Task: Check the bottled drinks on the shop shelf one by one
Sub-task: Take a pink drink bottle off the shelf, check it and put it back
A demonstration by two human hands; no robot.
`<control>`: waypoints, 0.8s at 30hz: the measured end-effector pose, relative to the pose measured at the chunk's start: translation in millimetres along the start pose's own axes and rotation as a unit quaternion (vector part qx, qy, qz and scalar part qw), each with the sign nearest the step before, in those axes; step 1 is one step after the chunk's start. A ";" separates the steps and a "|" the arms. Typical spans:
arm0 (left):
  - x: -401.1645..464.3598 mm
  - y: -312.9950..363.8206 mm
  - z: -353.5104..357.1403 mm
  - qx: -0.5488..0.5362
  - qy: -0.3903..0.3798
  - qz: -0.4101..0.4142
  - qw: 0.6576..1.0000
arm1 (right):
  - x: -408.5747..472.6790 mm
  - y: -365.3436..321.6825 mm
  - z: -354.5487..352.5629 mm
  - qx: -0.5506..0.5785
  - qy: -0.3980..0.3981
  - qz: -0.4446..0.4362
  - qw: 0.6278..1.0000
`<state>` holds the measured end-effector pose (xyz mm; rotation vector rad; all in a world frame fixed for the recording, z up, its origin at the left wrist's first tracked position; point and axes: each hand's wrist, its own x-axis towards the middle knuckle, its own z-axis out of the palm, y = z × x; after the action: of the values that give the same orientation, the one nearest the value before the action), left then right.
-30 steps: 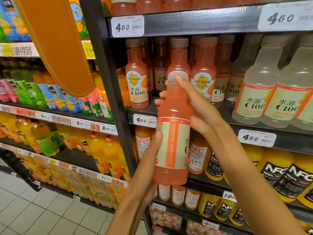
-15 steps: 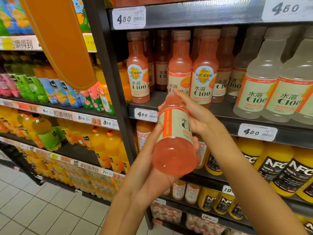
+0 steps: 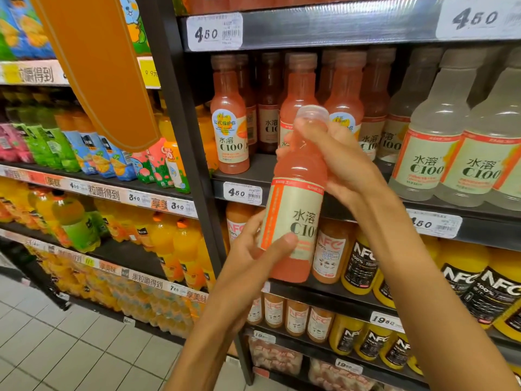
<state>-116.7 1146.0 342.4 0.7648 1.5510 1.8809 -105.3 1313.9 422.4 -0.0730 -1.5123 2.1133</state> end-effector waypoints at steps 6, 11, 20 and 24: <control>6.9 -7.6 -1.3 0.094 -0.022 0.086 0.992 | -15.8 -6.6 12.7 -0.095 -0.002 -0.099 0.991; 6.3 -16.2 -1.8 0.028 -0.063 0.075 0.995 | -29.9 -5.6 6.2 -0.092 -0.088 -0.104 0.986; 22.0 -18.9 -4.7 0.083 -0.047 0.158 0.983 | -45.7 0.0 10.1 -0.083 -0.165 -0.224 0.957; 28.0 -17.7 -11.0 0.071 -0.050 0.163 0.983 | -53.5 -5.0 7.1 -0.104 -0.220 -0.255 0.936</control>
<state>-142.3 1162.2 325.1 1.2216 1.5836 1.9348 -60.0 1284.8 415.7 0.6888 -1.7620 1.6055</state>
